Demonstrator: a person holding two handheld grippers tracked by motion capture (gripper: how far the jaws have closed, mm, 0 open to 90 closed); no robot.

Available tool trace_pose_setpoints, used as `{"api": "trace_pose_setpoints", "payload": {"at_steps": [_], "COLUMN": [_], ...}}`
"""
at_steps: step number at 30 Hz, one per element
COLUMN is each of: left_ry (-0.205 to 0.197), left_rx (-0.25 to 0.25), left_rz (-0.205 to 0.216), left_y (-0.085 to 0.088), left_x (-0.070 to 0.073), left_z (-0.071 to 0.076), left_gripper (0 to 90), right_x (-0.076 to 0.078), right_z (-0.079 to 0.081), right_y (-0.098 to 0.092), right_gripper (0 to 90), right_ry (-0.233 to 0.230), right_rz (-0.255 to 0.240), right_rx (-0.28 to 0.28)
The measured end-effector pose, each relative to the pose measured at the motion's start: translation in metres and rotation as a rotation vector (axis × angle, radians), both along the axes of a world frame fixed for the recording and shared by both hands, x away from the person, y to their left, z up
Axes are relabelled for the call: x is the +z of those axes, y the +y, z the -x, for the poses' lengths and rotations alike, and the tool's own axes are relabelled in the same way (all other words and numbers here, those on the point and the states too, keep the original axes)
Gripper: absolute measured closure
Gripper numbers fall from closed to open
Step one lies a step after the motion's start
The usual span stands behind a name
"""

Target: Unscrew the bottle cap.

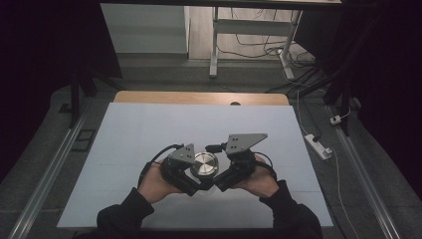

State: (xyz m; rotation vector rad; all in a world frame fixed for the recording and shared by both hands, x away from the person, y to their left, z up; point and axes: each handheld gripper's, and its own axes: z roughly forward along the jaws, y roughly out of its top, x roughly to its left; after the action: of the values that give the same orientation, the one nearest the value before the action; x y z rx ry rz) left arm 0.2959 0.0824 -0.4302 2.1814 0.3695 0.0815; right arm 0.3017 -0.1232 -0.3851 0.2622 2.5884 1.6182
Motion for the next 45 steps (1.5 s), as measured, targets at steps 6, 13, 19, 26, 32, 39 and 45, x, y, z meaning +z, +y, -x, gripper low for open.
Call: {"api": "trace_pose_setpoints", "payload": {"at_steps": [6, 13, 19, 26, 32, 39, 45], "left_ry": [-0.001, 0.002, -0.002, -0.013, -0.012, -0.015, -0.019], "left_rx": [0.013, -0.005, -0.036, -0.017, 0.015, 0.054, 0.085], "left_rz": [-0.004, -0.019, -0.016, -0.014, -0.02, -0.015, -0.022], "left_y": [-0.002, -0.004, -0.005, -0.002, 0.002, 0.007, 0.01], "left_x": [0.0, -0.003, -0.004, -0.003, -0.006, -0.007, -0.009], "left_z": [0.001, 0.001, 0.001, 0.0, -0.003, -0.006, -0.009], "left_gripper": [15.5, 15.5, 15.5, 15.5, 15.5, 15.5, 15.5], "right_x": [-0.006, -0.009, 0.0, 0.003, 0.005, 0.008, 0.004], "right_z": [0.007, 0.0, -0.001, -0.003, -0.003, -0.001, 0.002], "right_y": [0.01, 0.004, -0.003, -0.009, -0.011, -0.013, -0.01], "right_gripper": [19.2, 20.4, 20.5, 20.4, 20.4, 20.4, 20.4], "right_ry": [-0.071, -0.007, -0.015, -0.031, -0.038, -0.042, -0.039], "right_rz": [0.022, -0.004, -0.046, -0.053, -0.053, -0.055, -0.042], "right_rx": [-0.101, -0.059, -0.024, -0.035, -0.05, -0.057, -0.046]}}
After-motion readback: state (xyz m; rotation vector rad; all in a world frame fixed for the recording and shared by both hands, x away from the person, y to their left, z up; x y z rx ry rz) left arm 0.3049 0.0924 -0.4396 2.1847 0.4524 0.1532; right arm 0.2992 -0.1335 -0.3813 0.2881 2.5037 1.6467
